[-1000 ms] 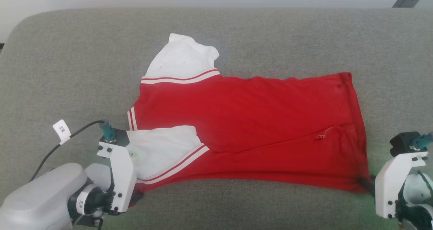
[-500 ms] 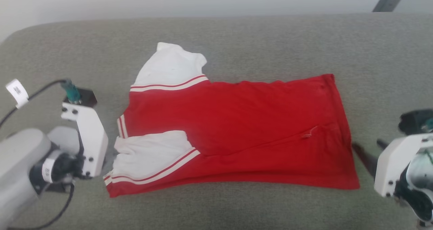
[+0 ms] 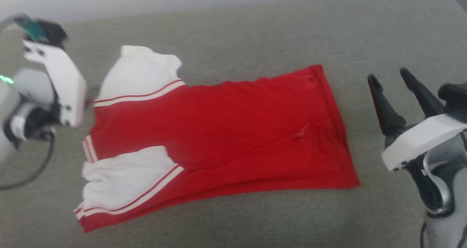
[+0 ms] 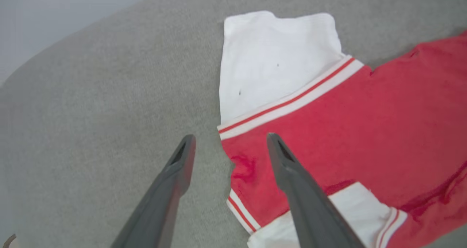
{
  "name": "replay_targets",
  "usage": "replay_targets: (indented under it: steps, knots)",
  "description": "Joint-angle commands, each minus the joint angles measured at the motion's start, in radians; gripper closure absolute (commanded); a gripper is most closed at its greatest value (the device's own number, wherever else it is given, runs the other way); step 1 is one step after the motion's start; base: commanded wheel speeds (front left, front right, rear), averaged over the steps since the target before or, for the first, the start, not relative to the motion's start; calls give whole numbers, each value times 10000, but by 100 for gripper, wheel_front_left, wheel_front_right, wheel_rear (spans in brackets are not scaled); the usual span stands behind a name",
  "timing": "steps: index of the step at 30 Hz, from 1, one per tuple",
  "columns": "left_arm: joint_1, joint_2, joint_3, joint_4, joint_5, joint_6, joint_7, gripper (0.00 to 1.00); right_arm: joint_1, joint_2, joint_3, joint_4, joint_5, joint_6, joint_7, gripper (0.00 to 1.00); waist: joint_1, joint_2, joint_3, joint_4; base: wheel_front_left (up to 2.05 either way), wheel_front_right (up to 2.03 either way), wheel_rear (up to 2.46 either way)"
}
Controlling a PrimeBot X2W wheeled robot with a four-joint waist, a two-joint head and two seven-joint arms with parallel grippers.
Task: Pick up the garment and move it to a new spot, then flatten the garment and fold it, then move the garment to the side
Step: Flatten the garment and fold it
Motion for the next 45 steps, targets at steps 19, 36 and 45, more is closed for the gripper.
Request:
replay_targets:
  steps: [19,36,45]
  knots:
    - [-2544,-811,184,4386,682,-1877,-239,0,-644,831,839,1103,-207,3,-3571,0,0,0,2028,-2053,0,0,0]
    - [-2518,-2157,-51,6729,116,-2113,1490,100,-1733,567,1555,1688,112,3,-2530,0,0,0,2689,-1917,0,0,0]
    - [-3215,-2916,-113,6872,282,-2368,1318,100,-3960,-44,2409,3555,709,1,-446,0,0,0,2773,-1351,0,0,0]
